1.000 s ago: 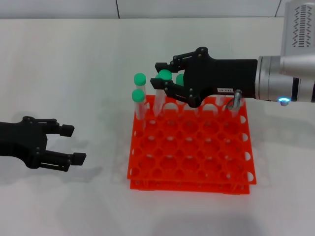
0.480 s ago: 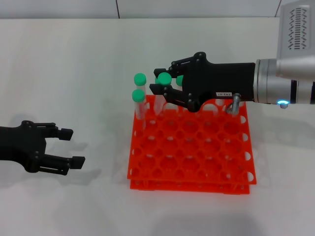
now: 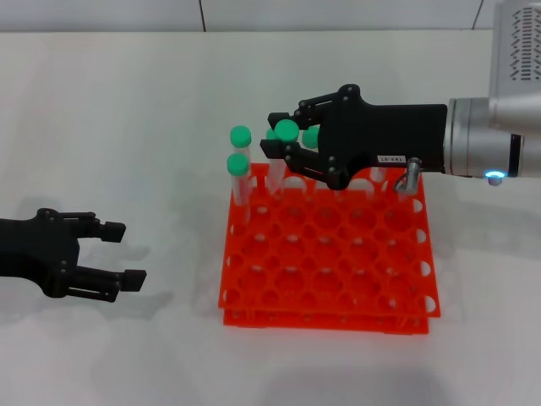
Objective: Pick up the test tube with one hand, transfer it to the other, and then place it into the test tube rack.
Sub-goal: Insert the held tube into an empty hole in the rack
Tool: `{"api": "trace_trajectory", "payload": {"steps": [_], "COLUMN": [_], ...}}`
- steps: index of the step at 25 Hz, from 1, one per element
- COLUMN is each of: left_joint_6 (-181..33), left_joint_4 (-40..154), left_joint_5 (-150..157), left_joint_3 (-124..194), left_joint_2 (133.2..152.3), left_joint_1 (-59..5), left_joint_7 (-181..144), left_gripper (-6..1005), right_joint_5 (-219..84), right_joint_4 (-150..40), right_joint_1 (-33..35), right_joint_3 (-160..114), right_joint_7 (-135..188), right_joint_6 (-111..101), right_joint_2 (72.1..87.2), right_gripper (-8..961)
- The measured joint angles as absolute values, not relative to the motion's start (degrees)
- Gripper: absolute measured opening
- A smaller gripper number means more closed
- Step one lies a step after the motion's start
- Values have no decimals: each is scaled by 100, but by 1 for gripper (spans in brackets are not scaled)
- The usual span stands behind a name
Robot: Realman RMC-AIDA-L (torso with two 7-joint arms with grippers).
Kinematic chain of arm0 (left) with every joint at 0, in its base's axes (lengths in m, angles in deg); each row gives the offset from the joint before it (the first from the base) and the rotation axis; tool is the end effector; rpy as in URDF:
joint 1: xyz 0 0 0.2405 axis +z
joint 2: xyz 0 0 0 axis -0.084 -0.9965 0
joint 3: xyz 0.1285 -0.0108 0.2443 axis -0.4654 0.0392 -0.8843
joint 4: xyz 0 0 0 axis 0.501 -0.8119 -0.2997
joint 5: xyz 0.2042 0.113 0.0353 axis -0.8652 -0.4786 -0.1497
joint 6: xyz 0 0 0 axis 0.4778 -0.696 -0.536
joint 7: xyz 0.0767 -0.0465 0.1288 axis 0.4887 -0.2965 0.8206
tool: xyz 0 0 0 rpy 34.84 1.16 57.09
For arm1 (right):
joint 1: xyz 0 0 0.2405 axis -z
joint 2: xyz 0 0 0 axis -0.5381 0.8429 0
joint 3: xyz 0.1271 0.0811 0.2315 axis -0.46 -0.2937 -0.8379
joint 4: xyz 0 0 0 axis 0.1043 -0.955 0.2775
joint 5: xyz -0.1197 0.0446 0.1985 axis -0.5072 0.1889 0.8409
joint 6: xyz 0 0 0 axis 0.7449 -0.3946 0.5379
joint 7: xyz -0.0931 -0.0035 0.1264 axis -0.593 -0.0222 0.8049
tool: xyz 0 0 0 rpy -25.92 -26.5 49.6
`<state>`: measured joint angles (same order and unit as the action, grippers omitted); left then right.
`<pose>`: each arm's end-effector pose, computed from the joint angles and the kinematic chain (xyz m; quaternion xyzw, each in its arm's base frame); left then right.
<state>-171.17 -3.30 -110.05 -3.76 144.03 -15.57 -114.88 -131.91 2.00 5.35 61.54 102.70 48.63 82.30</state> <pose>-0.3152 0.3101 0.0532 -0.9564 -0.2654 -0.0943 0.0769 0.1451 0.3860 -0.0662 -0.9581 0.0032 0.2488 0.1417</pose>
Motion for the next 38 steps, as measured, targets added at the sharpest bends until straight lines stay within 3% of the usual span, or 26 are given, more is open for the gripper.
{"api": "trace_trajectory", "payload": {"steps": [38], "left_joint_6": [-17022], "left_joint_4": [-330], "left_joint_5": [-11013], "left_joint_3": [-386], "left_joint_2": [14394], "left_joint_1": [-1610], "left_joint_7": [-11470], "left_gripper": [881], "right_joint_5": [-13292], "right_joint_4": [275], "right_joint_1": [559], "right_joint_3": [6170], "right_joint_7": [10569], "right_joint_6": [4835], "right_joint_2": [8222], "right_gripper": [265]}}
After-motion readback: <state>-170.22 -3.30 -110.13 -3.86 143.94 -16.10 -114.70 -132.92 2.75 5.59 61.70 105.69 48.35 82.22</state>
